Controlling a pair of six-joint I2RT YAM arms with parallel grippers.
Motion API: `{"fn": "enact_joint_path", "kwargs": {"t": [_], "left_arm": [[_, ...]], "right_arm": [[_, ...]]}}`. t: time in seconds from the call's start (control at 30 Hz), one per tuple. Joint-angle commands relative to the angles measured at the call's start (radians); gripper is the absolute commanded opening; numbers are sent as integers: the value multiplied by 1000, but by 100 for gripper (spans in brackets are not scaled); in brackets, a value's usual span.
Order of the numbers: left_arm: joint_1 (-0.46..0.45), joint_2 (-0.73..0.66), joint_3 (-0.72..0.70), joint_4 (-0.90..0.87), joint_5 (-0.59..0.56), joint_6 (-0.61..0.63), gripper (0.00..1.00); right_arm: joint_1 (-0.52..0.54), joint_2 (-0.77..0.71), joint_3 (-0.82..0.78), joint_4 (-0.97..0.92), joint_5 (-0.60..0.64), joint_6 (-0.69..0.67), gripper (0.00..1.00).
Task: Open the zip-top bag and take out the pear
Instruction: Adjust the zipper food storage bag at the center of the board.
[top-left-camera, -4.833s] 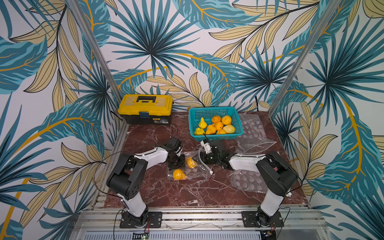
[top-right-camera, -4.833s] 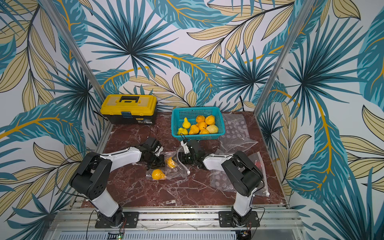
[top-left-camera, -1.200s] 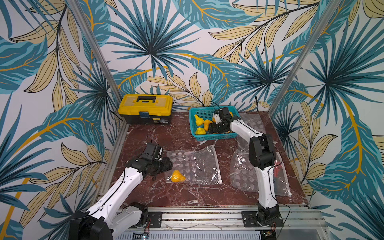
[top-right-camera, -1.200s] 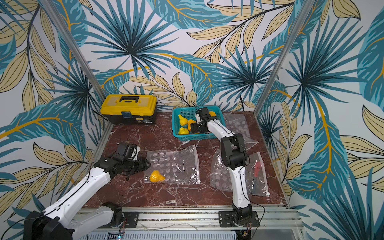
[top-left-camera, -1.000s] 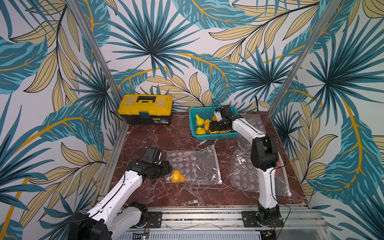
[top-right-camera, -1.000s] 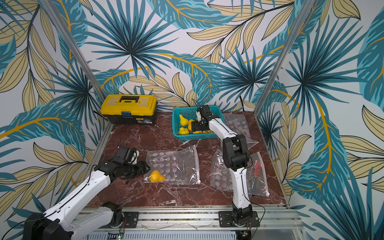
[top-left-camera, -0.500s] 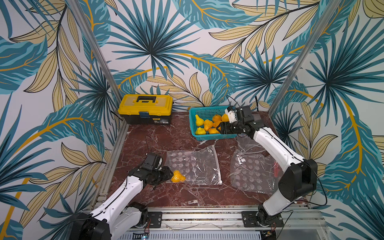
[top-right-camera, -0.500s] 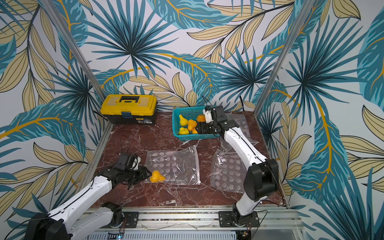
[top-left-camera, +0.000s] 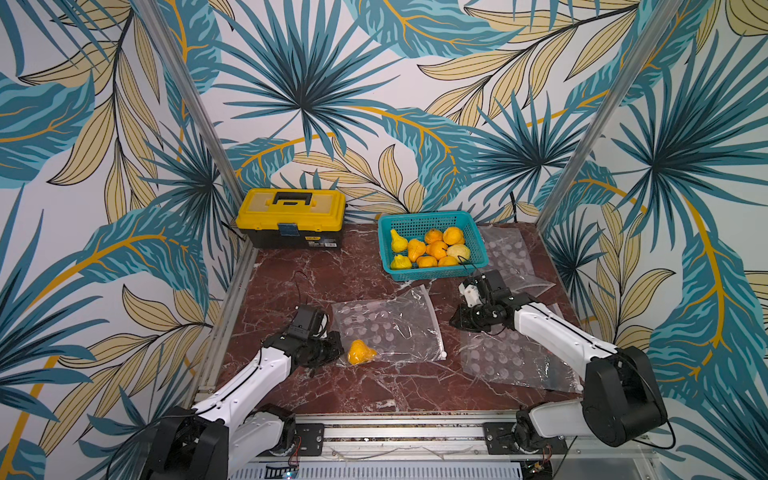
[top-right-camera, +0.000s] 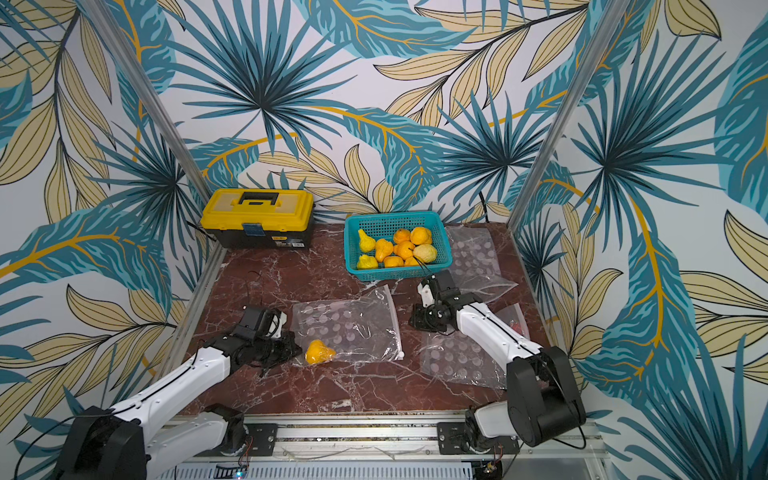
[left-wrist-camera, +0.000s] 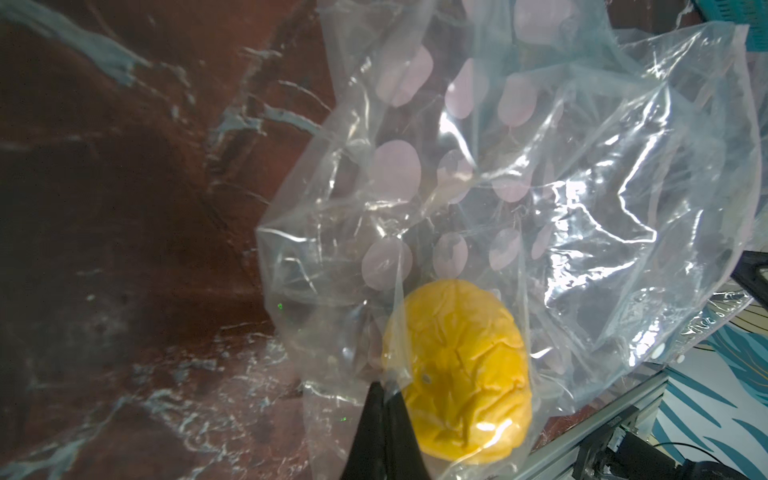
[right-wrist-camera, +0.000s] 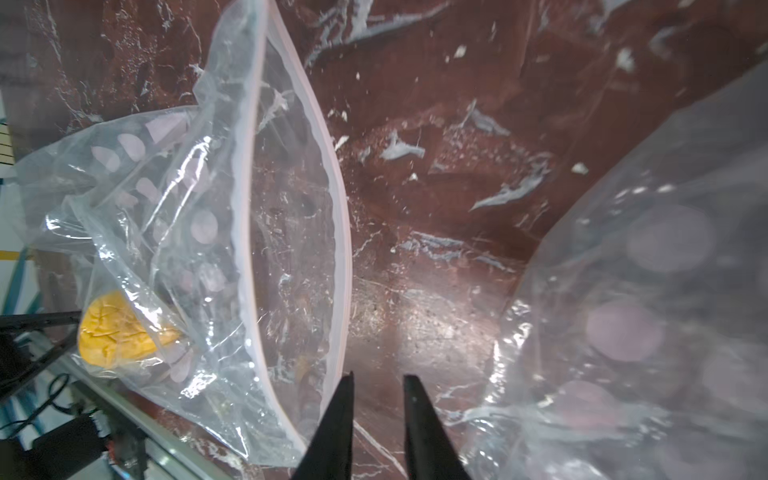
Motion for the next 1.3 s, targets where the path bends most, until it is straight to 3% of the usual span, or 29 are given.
{"fn": "enact_joint_path", "kwargs": {"t": [0.0,0.2,0.5,0.83,1.27], "left_arm": [[6,15,17,18,1,28,0],[6,52,44,18,8,57,0],[6,118,129,-27,36,150,0],[29,92,313,-204,-14,247,0],[30,23,493,-291,46,245,0]], "right_arm": [[4,38,-66,172,-136,77,19],[14,55,-145,424,-263,181,17],[52,181,-163,600,-374,242,17],[56,251,-201,529,-210,262,14],[57,335,-226,586,-177,291,12]]}}
